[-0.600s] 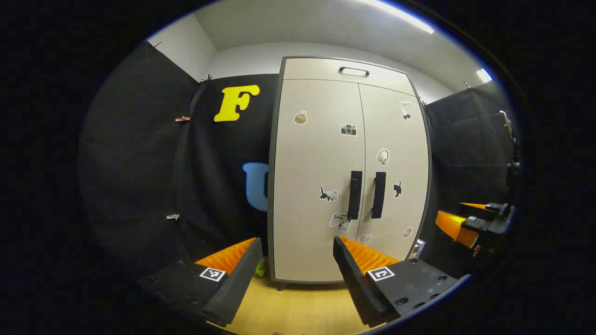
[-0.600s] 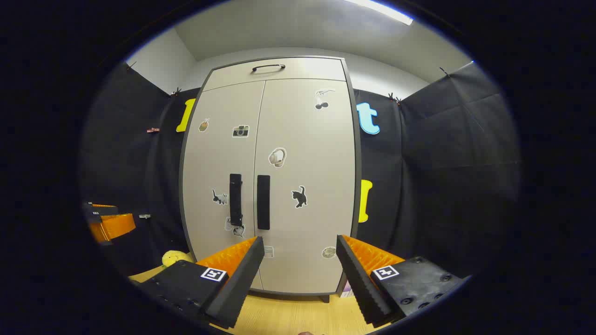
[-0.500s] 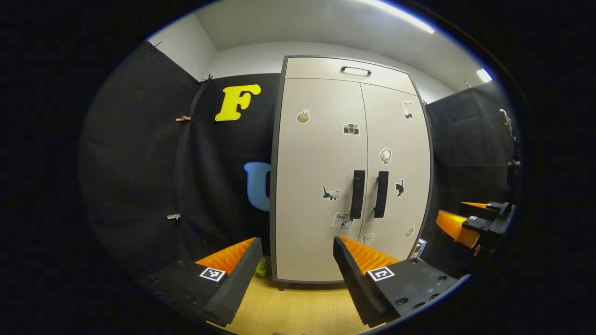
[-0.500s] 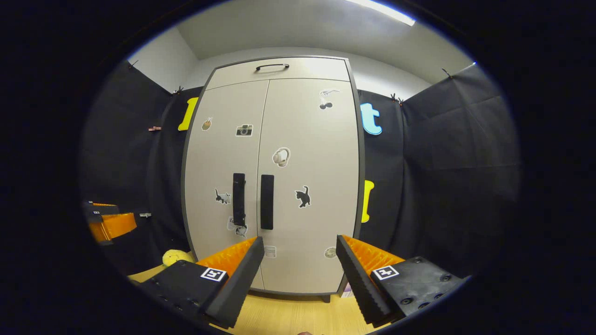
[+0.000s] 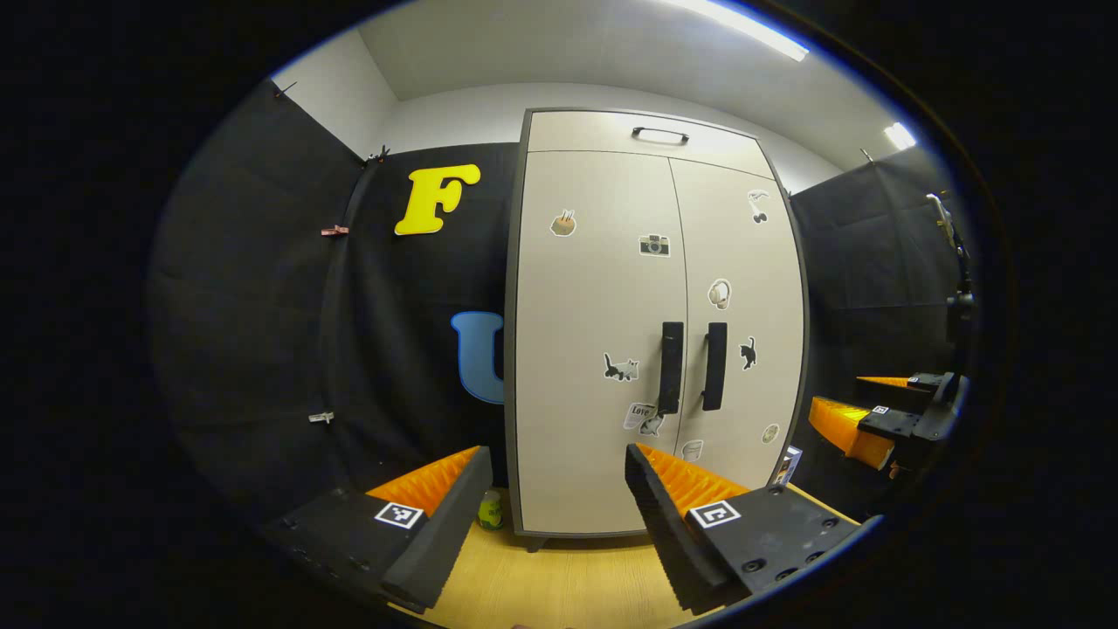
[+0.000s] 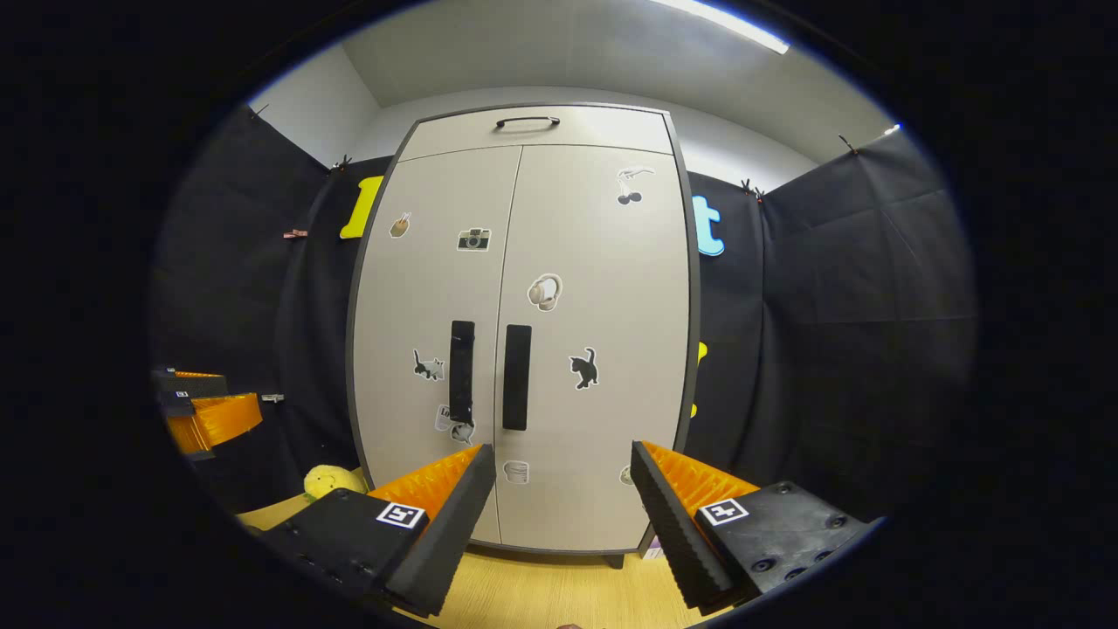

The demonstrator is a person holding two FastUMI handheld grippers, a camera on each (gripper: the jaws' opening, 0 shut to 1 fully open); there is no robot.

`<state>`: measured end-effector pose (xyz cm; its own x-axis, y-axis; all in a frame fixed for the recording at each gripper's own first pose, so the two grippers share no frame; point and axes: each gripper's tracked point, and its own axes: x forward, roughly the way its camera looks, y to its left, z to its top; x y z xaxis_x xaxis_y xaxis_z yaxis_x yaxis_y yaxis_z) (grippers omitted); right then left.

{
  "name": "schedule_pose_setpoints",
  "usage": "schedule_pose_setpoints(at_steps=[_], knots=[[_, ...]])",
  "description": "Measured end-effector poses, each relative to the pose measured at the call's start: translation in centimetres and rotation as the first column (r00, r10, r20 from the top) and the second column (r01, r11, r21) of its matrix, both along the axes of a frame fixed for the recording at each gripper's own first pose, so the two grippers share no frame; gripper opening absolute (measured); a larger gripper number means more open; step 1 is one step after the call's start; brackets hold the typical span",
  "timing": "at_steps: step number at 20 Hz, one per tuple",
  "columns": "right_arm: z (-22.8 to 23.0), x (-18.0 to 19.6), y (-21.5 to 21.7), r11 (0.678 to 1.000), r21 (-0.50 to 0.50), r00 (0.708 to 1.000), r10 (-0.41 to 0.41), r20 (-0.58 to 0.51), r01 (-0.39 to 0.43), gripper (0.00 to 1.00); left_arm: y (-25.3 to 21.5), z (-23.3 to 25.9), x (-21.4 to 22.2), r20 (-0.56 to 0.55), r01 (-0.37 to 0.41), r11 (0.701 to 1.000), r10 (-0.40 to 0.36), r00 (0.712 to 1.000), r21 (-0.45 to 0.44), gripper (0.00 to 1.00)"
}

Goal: Open the right door of the double-door shoe cabinet with the right hand, and open the left door with the left hand.

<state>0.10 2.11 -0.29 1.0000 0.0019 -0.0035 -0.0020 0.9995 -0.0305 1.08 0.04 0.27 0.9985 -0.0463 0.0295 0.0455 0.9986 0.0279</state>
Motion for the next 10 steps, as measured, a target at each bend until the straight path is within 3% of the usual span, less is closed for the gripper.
schedule_pose_setpoints(at_steps=[10], knots=[[-0.2, 0.7, -1.2, 0.999, 0.031, 0.999, -0.039, -0.024, 0.039, 0.98, -1.6, -1.0, 2.7, -0.012, 0.052, 0.999, -0.052, 0.999, 0.005, 0.95]])
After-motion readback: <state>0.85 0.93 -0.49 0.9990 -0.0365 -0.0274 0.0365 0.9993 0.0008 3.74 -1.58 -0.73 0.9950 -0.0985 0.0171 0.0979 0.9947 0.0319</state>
